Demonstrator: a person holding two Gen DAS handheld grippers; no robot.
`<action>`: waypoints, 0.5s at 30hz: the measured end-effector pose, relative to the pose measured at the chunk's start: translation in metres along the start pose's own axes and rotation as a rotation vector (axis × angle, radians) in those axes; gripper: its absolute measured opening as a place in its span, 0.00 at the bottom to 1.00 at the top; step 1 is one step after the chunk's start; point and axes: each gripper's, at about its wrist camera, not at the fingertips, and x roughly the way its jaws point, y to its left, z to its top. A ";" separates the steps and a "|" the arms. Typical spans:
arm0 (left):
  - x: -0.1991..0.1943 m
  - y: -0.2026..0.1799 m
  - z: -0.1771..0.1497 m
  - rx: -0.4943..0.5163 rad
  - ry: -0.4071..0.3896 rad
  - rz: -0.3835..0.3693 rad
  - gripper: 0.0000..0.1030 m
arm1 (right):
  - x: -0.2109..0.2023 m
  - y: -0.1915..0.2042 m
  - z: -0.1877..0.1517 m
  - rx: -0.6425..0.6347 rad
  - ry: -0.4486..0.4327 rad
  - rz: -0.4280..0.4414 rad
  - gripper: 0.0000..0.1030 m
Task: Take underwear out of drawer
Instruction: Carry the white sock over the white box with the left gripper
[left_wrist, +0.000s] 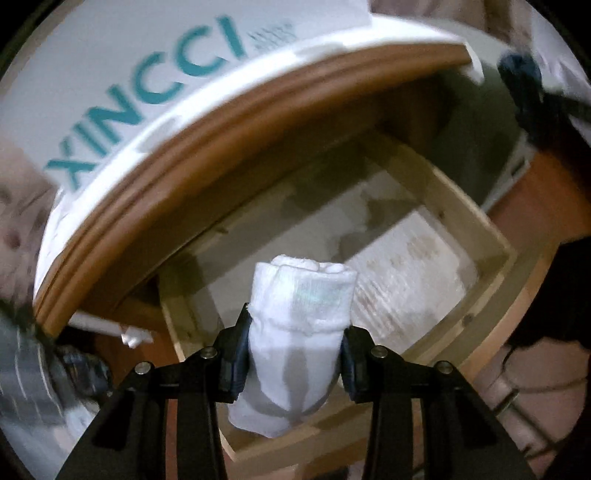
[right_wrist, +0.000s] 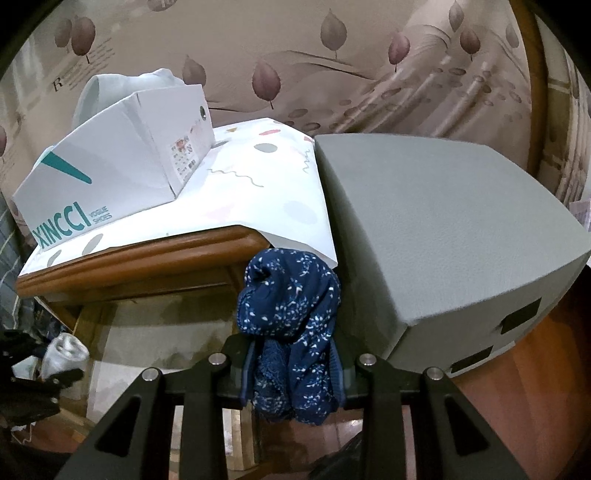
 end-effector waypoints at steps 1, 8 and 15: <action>-0.003 0.002 0.000 -0.031 -0.010 0.004 0.36 | 0.000 0.001 0.000 -0.003 -0.001 -0.002 0.31; -0.050 0.013 0.008 -0.172 -0.058 0.048 0.36 | -0.001 0.003 -0.001 -0.011 -0.003 -0.007 0.31; -0.094 0.035 0.016 -0.223 -0.113 0.100 0.36 | -0.006 0.001 -0.001 -0.008 -0.031 -0.018 0.31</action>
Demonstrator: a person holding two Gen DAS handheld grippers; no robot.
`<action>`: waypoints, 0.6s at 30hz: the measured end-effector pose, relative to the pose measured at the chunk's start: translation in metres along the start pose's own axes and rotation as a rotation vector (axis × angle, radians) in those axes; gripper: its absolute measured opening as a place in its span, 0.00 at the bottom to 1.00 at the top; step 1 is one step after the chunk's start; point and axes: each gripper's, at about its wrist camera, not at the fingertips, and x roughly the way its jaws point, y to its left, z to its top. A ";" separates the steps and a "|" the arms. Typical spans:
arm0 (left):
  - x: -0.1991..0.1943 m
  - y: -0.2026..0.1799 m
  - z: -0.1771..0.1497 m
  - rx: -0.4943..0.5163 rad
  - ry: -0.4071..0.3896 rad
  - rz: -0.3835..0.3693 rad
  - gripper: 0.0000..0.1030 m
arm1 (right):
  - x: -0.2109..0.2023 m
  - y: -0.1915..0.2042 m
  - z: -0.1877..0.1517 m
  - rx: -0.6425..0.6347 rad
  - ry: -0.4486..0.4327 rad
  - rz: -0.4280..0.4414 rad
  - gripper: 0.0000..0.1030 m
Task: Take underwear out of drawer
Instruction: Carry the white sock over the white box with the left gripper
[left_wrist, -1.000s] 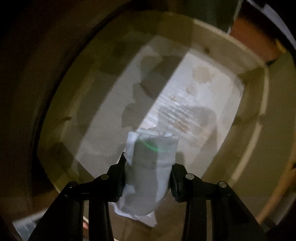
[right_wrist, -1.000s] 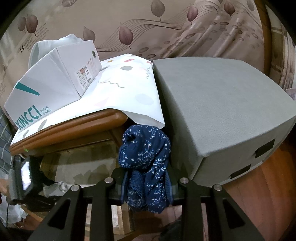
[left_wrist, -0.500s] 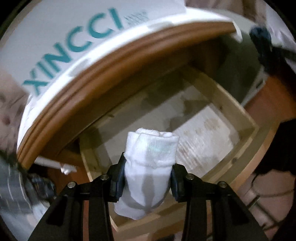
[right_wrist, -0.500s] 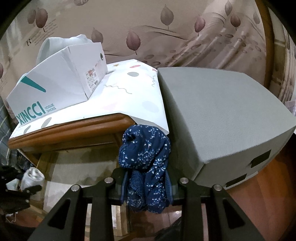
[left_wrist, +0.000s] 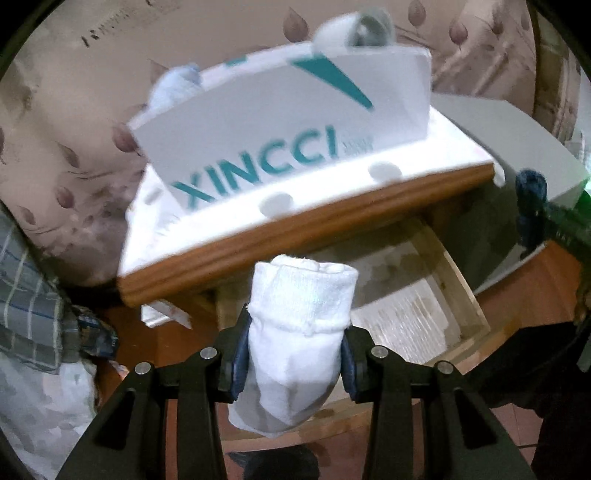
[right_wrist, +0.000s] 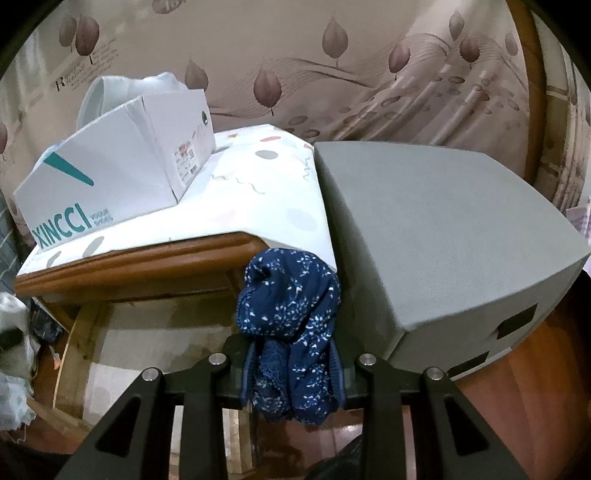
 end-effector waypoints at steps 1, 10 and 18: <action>-0.007 0.005 0.003 -0.011 -0.007 0.004 0.36 | -0.001 0.000 0.000 -0.002 -0.003 -0.008 0.31; -0.062 0.056 0.048 -0.159 -0.086 0.045 0.36 | -0.007 -0.002 0.003 0.001 -0.030 -0.036 0.31; -0.085 0.086 0.106 -0.250 -0.123 0.073 0.36 | -0.009 -0.006 0.007 0.022 -0.039 -0.035 0.31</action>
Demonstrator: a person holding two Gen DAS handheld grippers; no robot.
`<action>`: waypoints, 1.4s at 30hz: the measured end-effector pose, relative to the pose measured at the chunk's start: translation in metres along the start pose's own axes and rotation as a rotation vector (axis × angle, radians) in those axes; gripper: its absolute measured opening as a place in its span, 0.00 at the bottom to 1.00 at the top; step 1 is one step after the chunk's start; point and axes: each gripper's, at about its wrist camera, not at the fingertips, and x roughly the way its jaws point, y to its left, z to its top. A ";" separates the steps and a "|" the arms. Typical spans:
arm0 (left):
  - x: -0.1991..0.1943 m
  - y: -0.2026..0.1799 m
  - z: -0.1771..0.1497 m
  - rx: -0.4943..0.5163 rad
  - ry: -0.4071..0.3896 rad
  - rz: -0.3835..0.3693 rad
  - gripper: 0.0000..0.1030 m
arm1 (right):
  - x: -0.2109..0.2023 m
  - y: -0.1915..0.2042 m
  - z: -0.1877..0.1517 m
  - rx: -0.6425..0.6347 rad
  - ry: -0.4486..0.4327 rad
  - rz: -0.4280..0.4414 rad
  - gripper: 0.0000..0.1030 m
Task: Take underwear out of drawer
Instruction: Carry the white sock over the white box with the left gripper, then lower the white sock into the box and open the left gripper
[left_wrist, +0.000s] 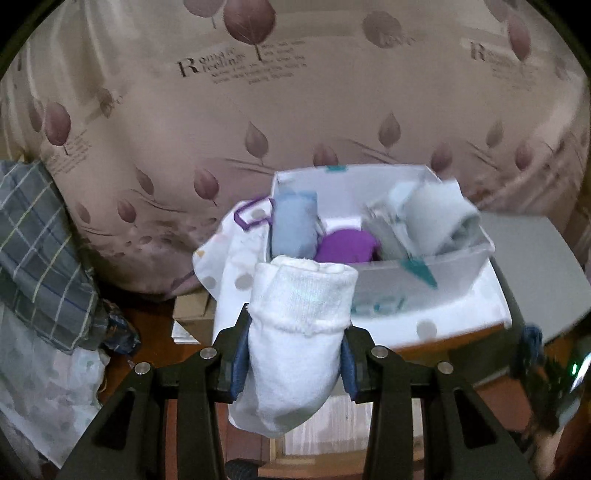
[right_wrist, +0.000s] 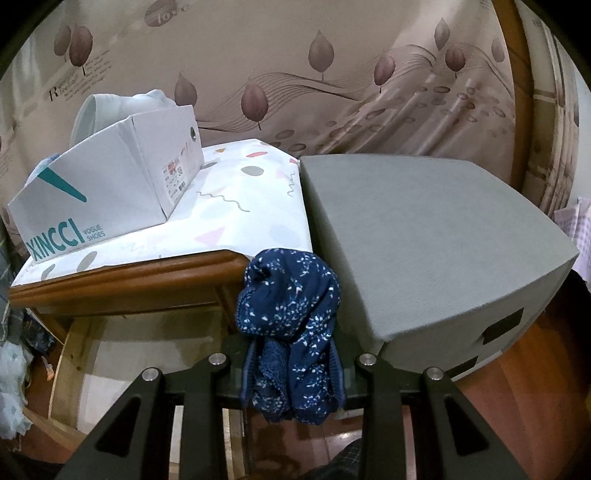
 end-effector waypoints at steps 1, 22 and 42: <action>0.001 -0.001 0.008 -0.001 -0.008 -0.003 0.36 | 0.000 0.000 0.000 0.001 -0.003 -0.004 0.31; 0.085 -0.013 0.076 0.006 0.036 0.067 0.36 | 0.000 -0.008 0.002 0.037 -0.002 -0.020 0.31; 0.156 -0.028 0.069 0.137 0.050 0.098 0.45 | -0.001 -0.017 0.005 0.080 -0.037 -0.117 0.31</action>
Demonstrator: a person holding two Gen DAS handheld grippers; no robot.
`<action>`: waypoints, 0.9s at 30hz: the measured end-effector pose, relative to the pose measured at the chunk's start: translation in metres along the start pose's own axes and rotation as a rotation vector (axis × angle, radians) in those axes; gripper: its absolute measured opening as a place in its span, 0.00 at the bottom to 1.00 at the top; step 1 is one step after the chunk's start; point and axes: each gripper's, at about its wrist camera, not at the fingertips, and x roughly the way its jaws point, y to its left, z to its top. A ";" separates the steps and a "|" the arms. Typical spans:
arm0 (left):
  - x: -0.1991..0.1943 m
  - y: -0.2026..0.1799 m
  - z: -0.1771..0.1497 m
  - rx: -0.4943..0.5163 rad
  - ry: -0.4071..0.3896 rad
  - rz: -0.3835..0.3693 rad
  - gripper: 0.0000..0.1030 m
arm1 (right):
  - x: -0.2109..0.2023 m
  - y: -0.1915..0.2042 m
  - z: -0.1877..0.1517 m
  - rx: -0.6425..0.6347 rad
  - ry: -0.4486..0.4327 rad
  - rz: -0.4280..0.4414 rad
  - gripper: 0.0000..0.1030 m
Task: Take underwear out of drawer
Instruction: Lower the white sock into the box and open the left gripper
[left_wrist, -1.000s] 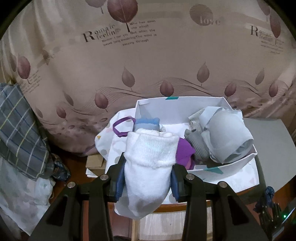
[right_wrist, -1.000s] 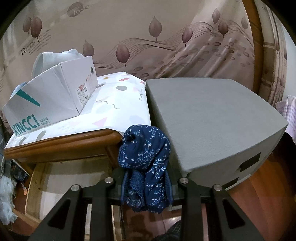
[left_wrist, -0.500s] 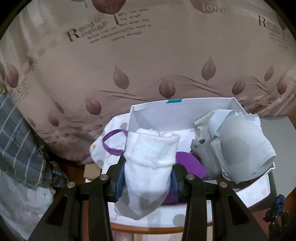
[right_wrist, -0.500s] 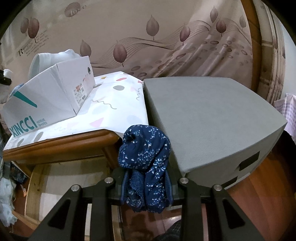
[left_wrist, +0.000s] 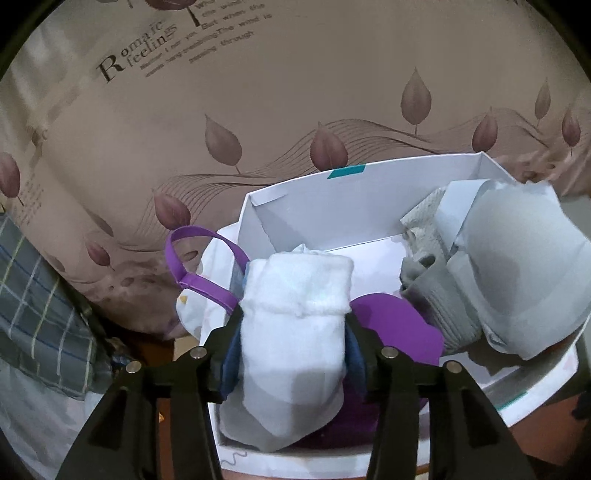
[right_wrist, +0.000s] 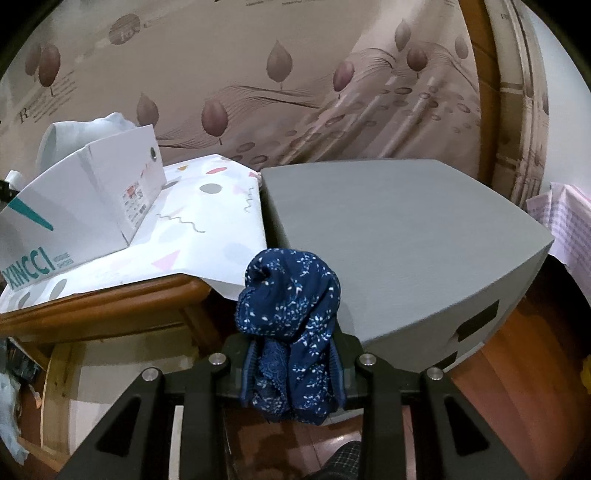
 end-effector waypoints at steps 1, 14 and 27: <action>0.002 0.000 0.000 0.001 0.003 0.008 0.47 | 0.000 0.000 0.000 0.001 0.001 -0.003 0.31; 0.019 0.002 -0.005 0.016 0.038 -0.005 0.56 | 0.005 0.001 0.000 0.002 0.022 -0.004 0.31; 0.029 -0.001 0.002 -0.026 0.059 -0.014 0.63 | 0.008 0.006 -0.003 -0.009 0.033 0.001 0.31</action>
